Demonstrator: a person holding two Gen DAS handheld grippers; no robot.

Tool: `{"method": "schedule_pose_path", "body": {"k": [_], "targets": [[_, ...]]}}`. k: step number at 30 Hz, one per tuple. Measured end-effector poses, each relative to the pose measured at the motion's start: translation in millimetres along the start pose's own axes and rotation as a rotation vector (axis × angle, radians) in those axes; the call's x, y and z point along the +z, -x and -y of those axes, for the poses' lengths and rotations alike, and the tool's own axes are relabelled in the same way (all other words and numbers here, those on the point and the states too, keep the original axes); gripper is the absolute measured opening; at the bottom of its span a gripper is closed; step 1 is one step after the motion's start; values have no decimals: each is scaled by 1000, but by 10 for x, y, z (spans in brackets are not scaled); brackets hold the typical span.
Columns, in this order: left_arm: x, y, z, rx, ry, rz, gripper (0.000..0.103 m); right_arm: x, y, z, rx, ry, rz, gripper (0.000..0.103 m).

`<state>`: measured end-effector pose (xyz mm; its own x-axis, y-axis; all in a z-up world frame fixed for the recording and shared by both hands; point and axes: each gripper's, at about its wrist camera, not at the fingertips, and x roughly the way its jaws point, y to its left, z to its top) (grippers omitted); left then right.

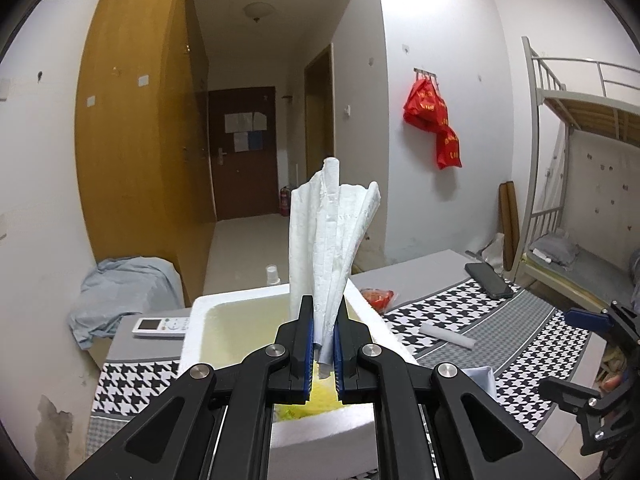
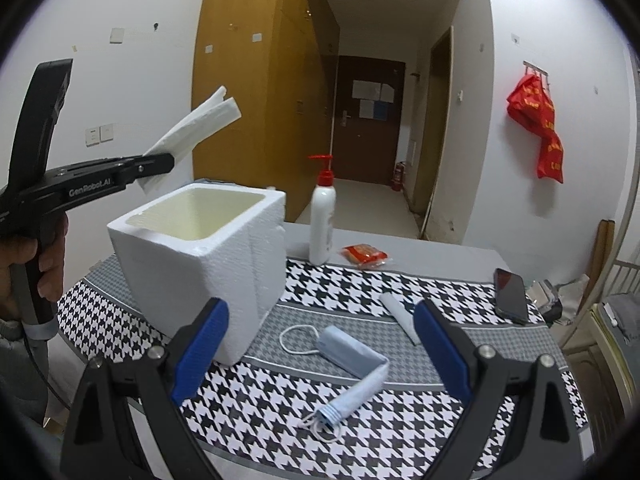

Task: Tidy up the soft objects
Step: 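Lower the white masks into the foam box and open the left gripper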

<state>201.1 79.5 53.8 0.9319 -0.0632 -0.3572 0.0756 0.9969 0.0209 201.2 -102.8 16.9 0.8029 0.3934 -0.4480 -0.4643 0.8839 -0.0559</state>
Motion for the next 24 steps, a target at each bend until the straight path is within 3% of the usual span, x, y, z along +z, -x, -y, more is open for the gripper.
{"method": "schedule_pose_path", "body": {"k": [14,16,18,20,22,24], "targets": [[-6,-329,-69,45,55,-51,12,-95,-36,217,-41,-33,-26,96],[-1,-353,-66,62,60,-54,25,-105,-38,249,-43,-40,-28,96],[2,-370,-58,92,67,-51,61,-113,-43,284,-49,-48,-28,96],[-2,-365,-64,123,78,-42,73,-117,-47,313,-49,-57,-28,96],[-2,-368,-64,134,84,-41,76,-124,-51,335,-50,-62,-28,96],[-4,-368,-57,145,84,-36,89,-132,-61,355,-50,-65,-30,96]]}}
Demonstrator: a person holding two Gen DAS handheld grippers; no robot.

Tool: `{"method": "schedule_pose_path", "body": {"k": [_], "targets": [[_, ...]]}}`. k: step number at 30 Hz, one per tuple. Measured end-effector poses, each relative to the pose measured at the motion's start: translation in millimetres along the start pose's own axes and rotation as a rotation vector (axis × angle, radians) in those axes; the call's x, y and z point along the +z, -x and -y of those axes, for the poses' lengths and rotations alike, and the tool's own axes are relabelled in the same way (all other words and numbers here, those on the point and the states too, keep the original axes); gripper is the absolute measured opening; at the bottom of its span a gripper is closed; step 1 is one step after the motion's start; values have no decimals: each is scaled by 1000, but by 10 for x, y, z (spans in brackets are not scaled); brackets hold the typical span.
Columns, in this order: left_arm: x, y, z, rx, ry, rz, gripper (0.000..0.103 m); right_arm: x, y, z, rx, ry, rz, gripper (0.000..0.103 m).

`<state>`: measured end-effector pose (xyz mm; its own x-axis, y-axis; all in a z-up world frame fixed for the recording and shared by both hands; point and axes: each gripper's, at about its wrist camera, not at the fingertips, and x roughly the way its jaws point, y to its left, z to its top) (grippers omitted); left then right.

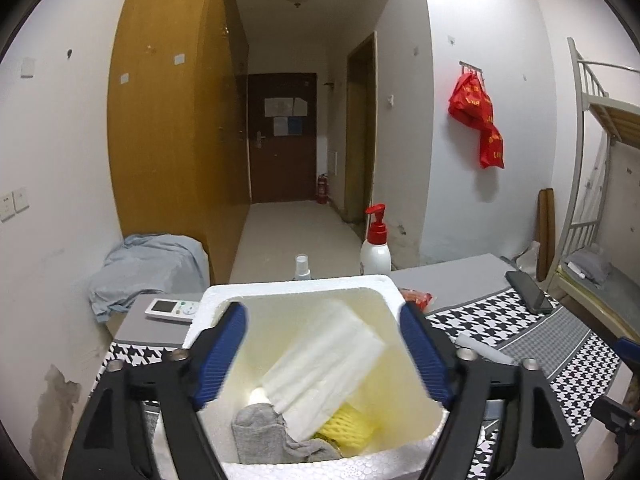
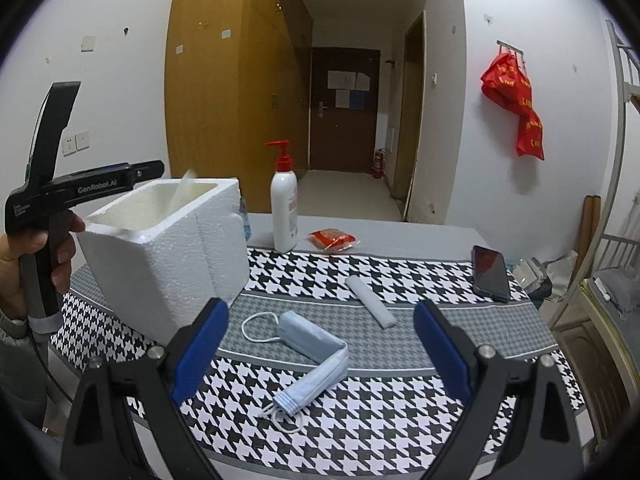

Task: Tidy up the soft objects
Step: 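Lower the white masks into the foam box and open the left gripper, then withdraw both grippers from the box toward the light-blue masks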

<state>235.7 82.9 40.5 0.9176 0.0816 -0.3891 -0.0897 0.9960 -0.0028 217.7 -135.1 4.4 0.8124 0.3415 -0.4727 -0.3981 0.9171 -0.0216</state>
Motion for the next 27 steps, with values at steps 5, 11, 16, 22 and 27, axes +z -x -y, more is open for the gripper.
{"method": "schedule_pose_path", "body": {"k": [5,11,16,22,27], "targets": [[-15,73,83,21,-21,33,101,-10,-9,47,3,-8,0,96],[-13,201,168,5,-24,53,102,7,43,111,2,-23,12,96],[-33,352,281,-3,-40,69,102,37,165,143,0,-15,38,96],[-41,556,435,-11,-59,90,102,56,341,203,-1,-12,75,96],[-58,721,519,-12,-55,108,102,52,509,238,8,-3,108,96]]}}
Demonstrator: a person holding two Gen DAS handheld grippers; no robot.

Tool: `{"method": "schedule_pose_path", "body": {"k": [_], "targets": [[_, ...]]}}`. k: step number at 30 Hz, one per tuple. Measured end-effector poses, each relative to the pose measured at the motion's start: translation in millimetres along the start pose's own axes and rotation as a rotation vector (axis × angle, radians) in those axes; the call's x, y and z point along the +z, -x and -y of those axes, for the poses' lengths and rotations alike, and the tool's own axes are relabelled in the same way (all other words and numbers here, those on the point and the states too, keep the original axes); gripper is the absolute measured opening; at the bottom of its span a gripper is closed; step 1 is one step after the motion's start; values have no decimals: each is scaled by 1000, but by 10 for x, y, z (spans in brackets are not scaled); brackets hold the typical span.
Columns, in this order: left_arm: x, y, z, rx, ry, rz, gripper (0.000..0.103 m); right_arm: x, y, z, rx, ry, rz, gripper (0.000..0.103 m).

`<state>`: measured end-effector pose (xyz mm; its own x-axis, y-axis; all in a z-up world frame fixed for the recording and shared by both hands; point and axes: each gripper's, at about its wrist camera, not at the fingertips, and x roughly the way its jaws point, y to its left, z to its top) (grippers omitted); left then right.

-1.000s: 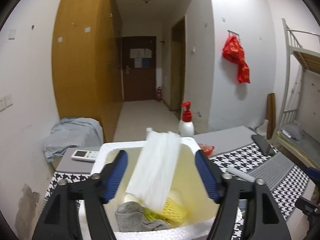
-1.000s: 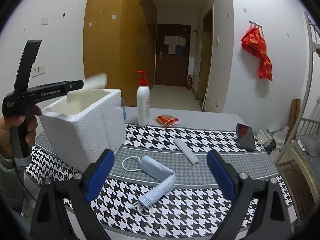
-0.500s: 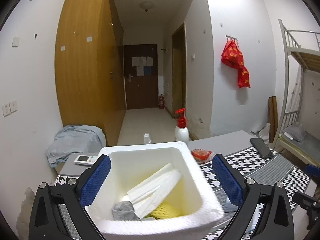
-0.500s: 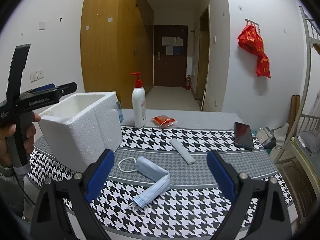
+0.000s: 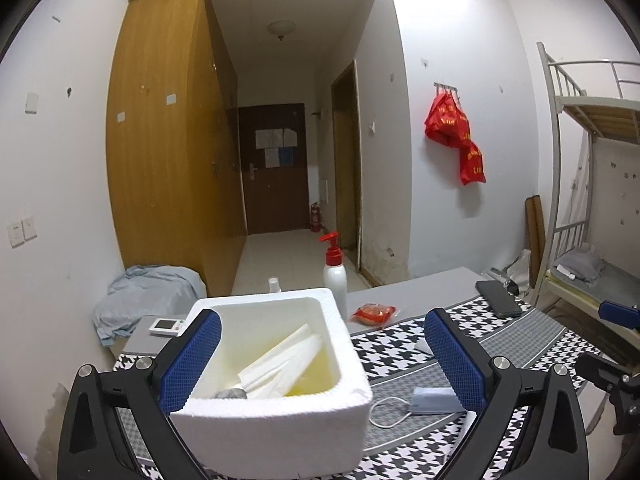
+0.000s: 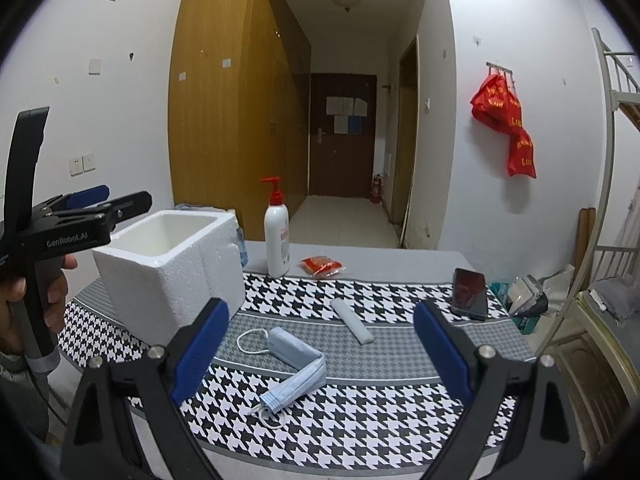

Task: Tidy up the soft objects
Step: 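Withdraw both grippers from the box toward the light-blue masks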

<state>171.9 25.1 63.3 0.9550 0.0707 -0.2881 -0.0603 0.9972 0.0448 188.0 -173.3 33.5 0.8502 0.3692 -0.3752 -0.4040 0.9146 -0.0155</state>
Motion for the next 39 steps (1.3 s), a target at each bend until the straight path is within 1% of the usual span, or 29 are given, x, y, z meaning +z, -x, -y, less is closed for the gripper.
{"method": "schedule_pose_path", "body": {"k": [6,15,25,33,36,39], "targets": [[-15,177,146,-3,-16,10,102,-24,195,46,11,0,33,96],[-129,488,296,-32,-30,22,102,-100,471,78,17,-3,75,97],[-299,739,519,-96,-58,36,102,-229,712,137,11,-19,116,102],[-508,760,733,-174,-69,41,102,-384,805,157,-13,-15,112,103],[-593,784,803,-185,-79,55,102,-438,860,186,-32,-24,107,103],[-659,778,840,-225,-80,55,102,-481,899,209,-51,-33,105,103]]}}
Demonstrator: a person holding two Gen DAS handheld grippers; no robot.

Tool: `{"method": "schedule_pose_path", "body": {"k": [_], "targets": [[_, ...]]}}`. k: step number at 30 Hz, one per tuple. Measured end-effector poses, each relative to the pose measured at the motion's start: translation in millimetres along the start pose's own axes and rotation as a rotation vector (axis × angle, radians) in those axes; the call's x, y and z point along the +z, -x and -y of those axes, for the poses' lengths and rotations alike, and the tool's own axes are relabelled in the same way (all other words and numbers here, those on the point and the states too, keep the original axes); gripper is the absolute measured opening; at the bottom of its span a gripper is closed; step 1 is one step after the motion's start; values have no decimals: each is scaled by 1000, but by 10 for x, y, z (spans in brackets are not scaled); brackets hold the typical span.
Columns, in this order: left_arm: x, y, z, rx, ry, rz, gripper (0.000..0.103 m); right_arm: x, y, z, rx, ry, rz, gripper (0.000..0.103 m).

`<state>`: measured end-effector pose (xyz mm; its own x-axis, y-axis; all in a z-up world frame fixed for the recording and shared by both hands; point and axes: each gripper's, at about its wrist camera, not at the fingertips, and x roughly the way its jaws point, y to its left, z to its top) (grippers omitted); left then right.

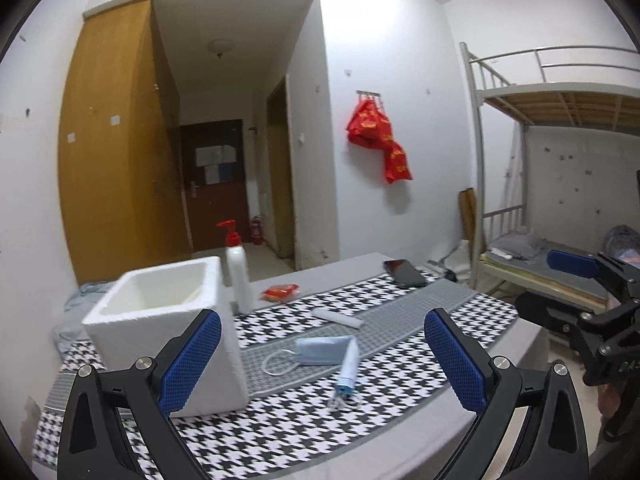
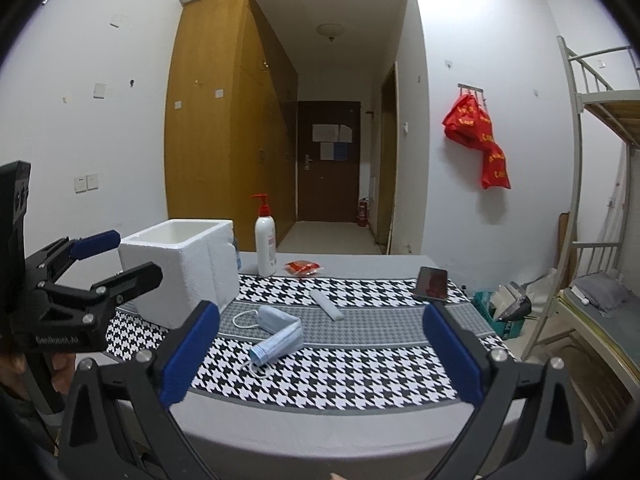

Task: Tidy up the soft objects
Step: 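Withdraw both grippers from the box toward the light-blue masks, then reach the left gripper to the light-blue surgical mask and close on it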

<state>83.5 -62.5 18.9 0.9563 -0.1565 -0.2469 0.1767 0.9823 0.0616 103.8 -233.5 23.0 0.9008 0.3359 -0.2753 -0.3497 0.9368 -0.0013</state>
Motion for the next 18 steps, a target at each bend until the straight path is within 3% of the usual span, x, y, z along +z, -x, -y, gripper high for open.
{"method": "schedule_pose_path", "body": {"k": [18], "targets": [[-347,-339,94,-61,30,-60,102,-184,-109,131,-17,-43,-28,103]]}}
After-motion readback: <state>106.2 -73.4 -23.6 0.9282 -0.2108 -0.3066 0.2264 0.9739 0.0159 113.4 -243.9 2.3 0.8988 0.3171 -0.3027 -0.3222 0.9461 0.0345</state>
